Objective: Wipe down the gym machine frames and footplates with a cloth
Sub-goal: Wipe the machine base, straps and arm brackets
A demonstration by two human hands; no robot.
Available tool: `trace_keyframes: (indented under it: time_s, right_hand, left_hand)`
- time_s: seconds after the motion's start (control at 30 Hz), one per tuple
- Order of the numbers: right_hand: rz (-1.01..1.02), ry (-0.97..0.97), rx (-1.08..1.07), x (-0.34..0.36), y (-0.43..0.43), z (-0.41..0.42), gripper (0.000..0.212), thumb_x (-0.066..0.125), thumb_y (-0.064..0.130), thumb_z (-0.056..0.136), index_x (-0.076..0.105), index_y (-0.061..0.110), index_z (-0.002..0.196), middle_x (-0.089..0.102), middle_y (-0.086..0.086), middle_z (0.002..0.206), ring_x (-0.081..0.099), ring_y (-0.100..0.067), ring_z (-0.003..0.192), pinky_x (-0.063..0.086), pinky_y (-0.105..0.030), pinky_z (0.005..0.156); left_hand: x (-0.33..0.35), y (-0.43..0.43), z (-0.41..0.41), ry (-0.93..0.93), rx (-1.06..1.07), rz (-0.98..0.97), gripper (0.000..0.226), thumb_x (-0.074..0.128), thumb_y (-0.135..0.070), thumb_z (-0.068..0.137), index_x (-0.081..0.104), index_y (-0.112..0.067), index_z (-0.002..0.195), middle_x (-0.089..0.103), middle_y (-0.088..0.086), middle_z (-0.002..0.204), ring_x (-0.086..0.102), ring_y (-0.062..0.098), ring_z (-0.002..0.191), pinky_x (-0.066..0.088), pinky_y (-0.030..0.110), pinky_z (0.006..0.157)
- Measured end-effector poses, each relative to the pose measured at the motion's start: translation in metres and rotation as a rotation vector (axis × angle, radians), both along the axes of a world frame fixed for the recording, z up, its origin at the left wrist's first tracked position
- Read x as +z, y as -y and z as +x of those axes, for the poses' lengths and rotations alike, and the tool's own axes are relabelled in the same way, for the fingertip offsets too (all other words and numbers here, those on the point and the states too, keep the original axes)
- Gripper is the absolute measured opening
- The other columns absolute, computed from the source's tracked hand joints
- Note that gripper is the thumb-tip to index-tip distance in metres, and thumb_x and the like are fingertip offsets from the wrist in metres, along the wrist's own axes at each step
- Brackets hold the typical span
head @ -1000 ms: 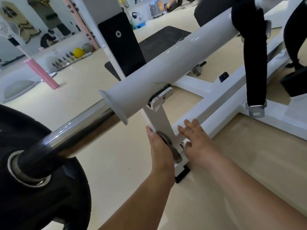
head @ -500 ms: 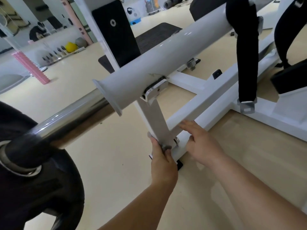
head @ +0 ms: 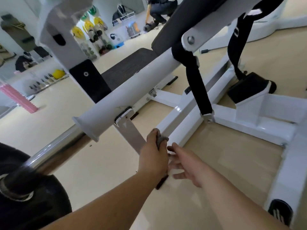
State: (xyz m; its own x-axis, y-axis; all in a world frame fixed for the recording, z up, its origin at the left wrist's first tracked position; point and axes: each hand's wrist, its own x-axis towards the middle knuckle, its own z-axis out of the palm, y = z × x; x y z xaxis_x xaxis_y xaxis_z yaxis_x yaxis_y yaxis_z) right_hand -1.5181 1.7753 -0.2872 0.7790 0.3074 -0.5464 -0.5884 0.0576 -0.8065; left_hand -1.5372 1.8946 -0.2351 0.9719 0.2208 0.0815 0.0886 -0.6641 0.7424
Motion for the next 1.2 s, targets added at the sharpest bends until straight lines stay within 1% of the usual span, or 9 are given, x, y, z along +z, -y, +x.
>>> trace_keyframes:
  time_s: [0.1,0.17,0.23,0.37,0.6,0.83,0.9,1.0,1.2]
  right_hand:
    - [-0.287,0.192,-0.092,-0.004,0.014,0.001,0.04,0.041,0.033,0.104,0.063,0.0,0.11,0.063,-0.019,0.102,0.062,-0.031,0.094,0.051,-0.043,0.088]
    - [-0.351,0.282,-0.145,-0.003,0.027,-0.001,0.033,0.04,0.037,0.106,0.063,0.015,0.098,0.064,-0.005,0.099,0.06,-0.023,0.091,0.049,-0.038,0.087]
    - [-0.366,0.316,-0.147,-0.002,0.039,0.0,0.032,0.041,0.042,0.106,0.066,0.024,0.109,0.067,0.005,0.108,0.061,-0.017,0.102,0.047,-0.033,0.091]
    - [-0.37,0.384,-0.153,-0.005,0.055,0.014,0.042,0.045,0.043,0.105,0.056,0.029,0.143,0.058,0.01,0.141,0.053,-0.014,0.132,0.043,-0.036,0.11]
    - [-0.57,0.577,-0.4,0.01,0.075,0.062,0.061,0.058,0.046,0.099,0.035,0.034,0.154,0.044,0.004,0.149,0.048,-0.017,0.136,0.048,-0.038,0.103]
    - [-0.629,0.408,-0.4,0.038,0.081,0.085,0.087,0.058,0.059,0.096,0.013,0.028,0.163,0.028,-0.004,0.161,0.041,-0.026,0.143,0.043,-0.041,0.107]
    - [-0.654,0.481,-0.331,0.041,0.085,0.093,0.076,0.058,0.059,0.096,0.027,0.031,0.159,0.044,-0.002,0.15,0.047,-0.024,0.137,0.046,-0.041,0.106]
    - [-0.536,0.541,-0.274,0.033,0.09,0.099,0.033,0.053,0.054,0.101,0.063,0.027,0.116,0.065,0.008,0.086,0.065,-0.012,0.08,0.046,-0.024,0.067]
    - [-0.578,0.644,-0.142,0.034,0.123,0.092,0.04,0.045,0.067,0.096,0.058,0.03,0.098,0.068,0.001,0.065,0.065,-0.008,0.055,0.056,-0.029,0.063]
  left_hand:
    - [0.017,0.008,0.033,0.092,-0.197,0.308,0.032,0.043,-0.026,0.108,0.039,-0.034,0.139,0.055,-0.02,0.131,0.054,-0.013,0.114,0.047,0.013,0.091]
    - [0.005,0.004,0.057,0.034,-0.26,0.609,0.044,0.038,-0.027,0.11,0.029,-0.025,0.153,0.038,-0.006,0.158,0.032,0.012,0.148,0.032,0.03,0.119]
    - [-0.019,-0.001,0.066,-0.203,-0.22,0.842,0.052,0.036,-0.032,0.11,0.022,-0.013,0.155,0.025,0.011,0.164,0.013,0.03,0.154,0.016,0.041,0.125]
    - [-0.052,0.005,0.079,-0.422,-0.15,0.809,0.076,0.034,-0.035,0.108,-0.013,-0.008,0.161,-0.009,0.013,0.17,-0.012,0.032,0.157,-0.003,0.047,0.128]
    - [-0.067,-0.001,0.107,-0.246,-0.201,0.725,0.067,0.023,-0.043,0.109,-0.015,-0.024,0.162,-0.013,-0.001,0.171,-0.014,0.023,0.157,-0.007,0.042,0.128]
    - [-0.071,0.023,0.135,-0.229,-0.228,0.731,0.067,0.019,-0.04,0.108,-0.016,-0.02,0.162,-0.019,0.001,0.17,-0.02,0.022,0.156,-0.013,0.043,0.126]
    - [-0.071,0.034,0.147,-0.212,-0.226,0.7,0.067,0.018,-0.044,0.107,-0.014,-0.021,0.162,-0.016,-0.001,0.171,-0.018,0.02,0.156,-0.012,0.041,0.126]
    - [-0.073,0.037,0.152,-0.188,-0.231,0.628,0.069,0.013,-0.055,0.105,-0.01,-0.026,0.163,-0.013,-0.008,0.171,-0.016,0.015,0.157,-0.013,0.037,0.125]
    - [-0.054,0.022,0.155,-0.187,-0.331,0.598,0.081,0.007,-0.066,0.094,0.038,-0.016,0.151,0.033,0.009,0.16,0.023,0.028,0.148,0.02,0.048,0.122]
